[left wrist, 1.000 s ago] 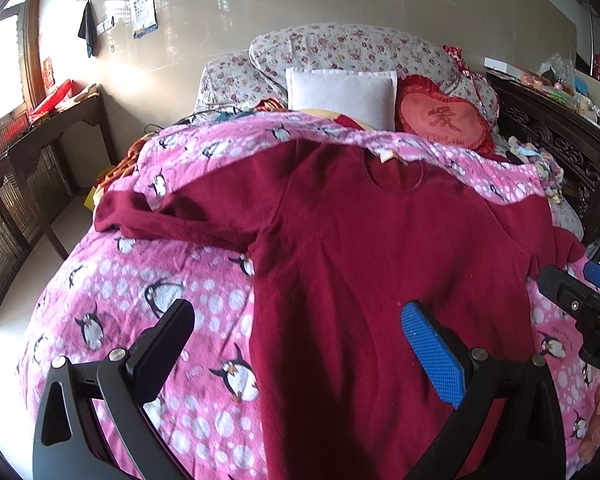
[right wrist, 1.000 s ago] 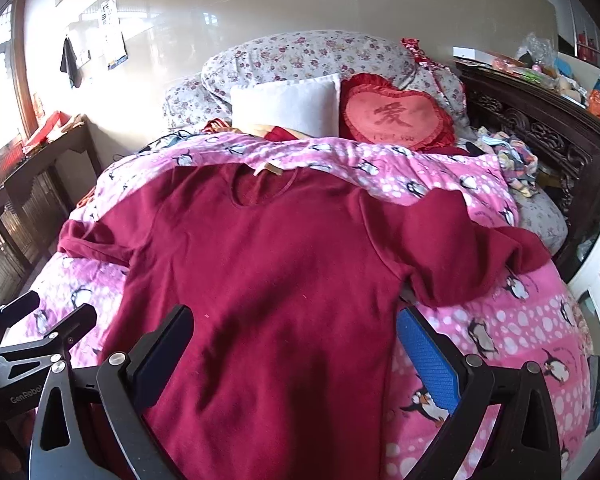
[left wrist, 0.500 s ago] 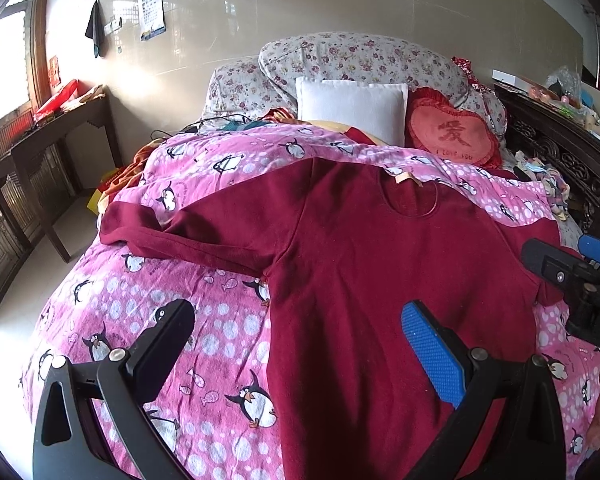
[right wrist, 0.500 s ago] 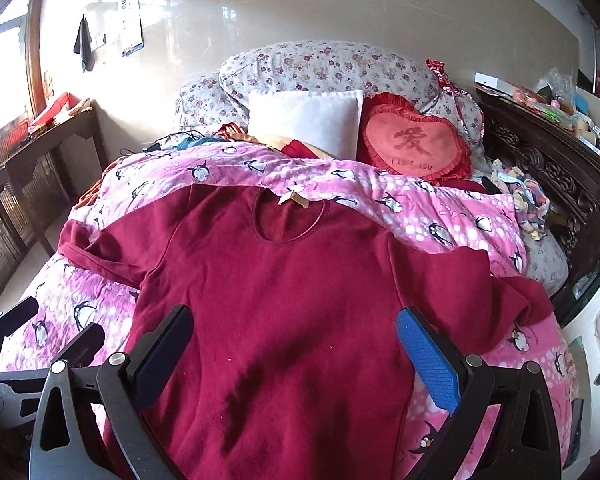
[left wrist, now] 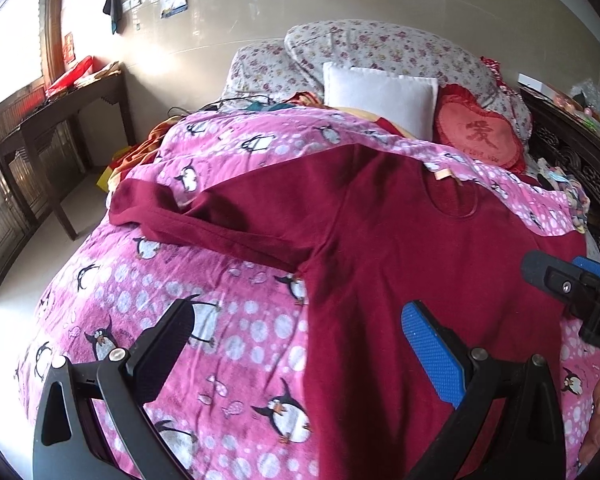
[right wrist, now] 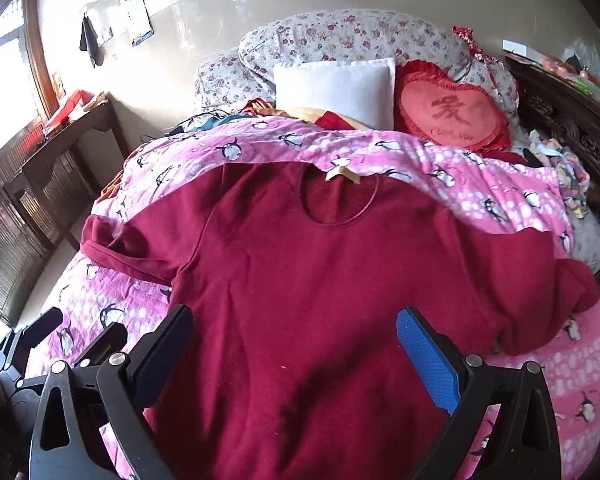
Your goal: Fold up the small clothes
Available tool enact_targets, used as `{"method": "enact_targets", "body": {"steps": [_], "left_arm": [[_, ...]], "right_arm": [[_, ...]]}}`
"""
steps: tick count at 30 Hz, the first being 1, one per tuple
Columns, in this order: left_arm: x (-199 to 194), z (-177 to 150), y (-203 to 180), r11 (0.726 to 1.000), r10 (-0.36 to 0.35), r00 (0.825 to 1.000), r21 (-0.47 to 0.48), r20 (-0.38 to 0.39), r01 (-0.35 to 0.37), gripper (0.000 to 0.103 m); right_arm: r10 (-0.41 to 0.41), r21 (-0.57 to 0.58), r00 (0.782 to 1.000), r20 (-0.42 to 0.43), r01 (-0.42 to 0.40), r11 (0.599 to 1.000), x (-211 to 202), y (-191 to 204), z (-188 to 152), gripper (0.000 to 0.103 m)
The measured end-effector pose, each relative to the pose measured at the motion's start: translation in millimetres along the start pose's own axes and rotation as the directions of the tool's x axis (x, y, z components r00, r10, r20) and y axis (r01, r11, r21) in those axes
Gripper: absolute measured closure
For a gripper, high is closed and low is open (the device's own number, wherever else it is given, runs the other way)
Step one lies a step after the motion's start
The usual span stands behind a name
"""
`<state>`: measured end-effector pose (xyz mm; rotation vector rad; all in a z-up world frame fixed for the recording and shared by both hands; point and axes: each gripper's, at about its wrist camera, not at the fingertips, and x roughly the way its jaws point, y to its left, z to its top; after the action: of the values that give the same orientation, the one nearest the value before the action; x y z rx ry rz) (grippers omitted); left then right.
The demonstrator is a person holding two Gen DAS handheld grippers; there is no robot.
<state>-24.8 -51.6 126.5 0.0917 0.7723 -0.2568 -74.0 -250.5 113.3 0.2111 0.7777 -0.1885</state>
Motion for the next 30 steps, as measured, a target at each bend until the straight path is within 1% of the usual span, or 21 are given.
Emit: {"method": "enact_targets", "body": {"steps": [4,6,8,10,13,15,17,18,19,21,22,23,25,27,28,29,30], "left_arm": [[9.8,3.4,22.6,1.000,0.009,1.000,-0.026,-0.015,-0.009,0.000],[17.4,6.5,43.2,0.998,0.015,0.999,-0.059,-0.029,-0.016,0.000],[27.0,11.9,70.9,0.993,0.034,0.998,-0.111,-0.047,-0.039,0.000],[36.6,17.8,99.2,0.984,0.054,0.997,-0.169,-0.056,-0.062,0.000],[53.7,29.1,145.0,0.956,0.081,0.995,-0.277,-0.064,-0.096,0.000],[69.8,37.7,171.9,0.934,0.089,0.992,-0.339,-0.085,-0.112,0.000],[89.9,46.8,198.1,0.912,0.047,0.992,-0.400,-0.114,-0.090,0.000],[100.0,49.6,210.9,0.895,0.022,0.992,-0.440,-0.124,-0.075,0.000],[108.3,51.8,221.7,0.875,0.003,0.992,-0.480,-0.130,-0.066,0.000],[125.8,55.9,243.5,0.822,-0.042,0.992,-0.569,-0.122,-0.035,0.000],[131.9,55.3,248.9,0.800,-0.058,0.991,-0.600,-0.122,-0.027,0.000],[140.3,56.1,257.0,0.770,-0.075,0.990,-0.638,-0.122,-0.020,0.000],[154.0,58.8,266.6,0.730,-0.098,0.989,-0.683,-0.111,-0.004,0.000],[164.6,60.4,272.6,0.705,-0.095,0.989,-0.709,-0.111,-0.012,0.000],[168.9,61.9,275.5,0.698,-0.091,0.990,-0.716,-0.107,-0.013,0.000],[172.9,63.4,277.3,0.694,-0.088,0.991,-0.720,-0.099,-0.011,0.002],[175.1,64.6,278.4,0.692,-0.088,0.992,-0.722,-0.093,-0.006,0.016]], "right_arm": [[0.002,-0.004,0.999,-0.036,-0.002,1.000,16.8,2.4,-1.3,0.000],[0.017,0.001,0.998,-0.062,-0.017,1.000,25.8,2.1,-4.1,0.000],[0.019,0.000,0.996,-0.088,-0.019,1.000,34.8,0.6,-6.8,0.000],[0.003,-0.009,0.995,-0.098,-0.004,1.000,40.7,-2.2,-8.1,0.000],[0.007,0.001,0.995,-0.104,-0.006,1.000,46.7,-7.3,-8.7,0.000],[0.022,0.006,0.993,-0.112,-0.022,1.000,52.8,-8.2,-9.0,0.000],[0.022,-0.009,0.993,-0.118,-0.024,1.000,58.9,-5.1,-8.6,0.000],[0.016,-0.022,0.993,-0.119,-0.019,1.000,62.3,-3.3,-8.3,0.000],[0.009,-0.035,0.993,-0.116,-0.013,0.999,65.3,-0.9,-7.5,0.000],[-0.004,-0.063,0.994,-0.111,-0.003,0.998,75.3,5.1,-4.6,0.000],[-0.001,-0.071,0.994,-0.110,-0.007,0.997,79.7,7.7,-2.9,0.000],[0.004,-0.078,0.994,-0.110,-0.013,0.997,84.4,10.0,-0.9,0.000],[0.006,-0.092,0.995,-0.104,-0.016,0.996,94.5,14.3,3.5,0.000],[0.008,-0.102,0.995,-0.099,-0.018,0.995,104.8,18.7,7.7,0.000],[0.014,-0.101,0.995,-0.102,-0.025,0.995,109.0,20.2,9.0,0.000],[0.023,-0.098,0.994,-0.107,-0.033,0.995,112.1,21.3,9.7,0.000],[0.036,-0.090,0.993,-0.116,-0.046,0.995,116.1,21.9,9.9,0.000]]}}
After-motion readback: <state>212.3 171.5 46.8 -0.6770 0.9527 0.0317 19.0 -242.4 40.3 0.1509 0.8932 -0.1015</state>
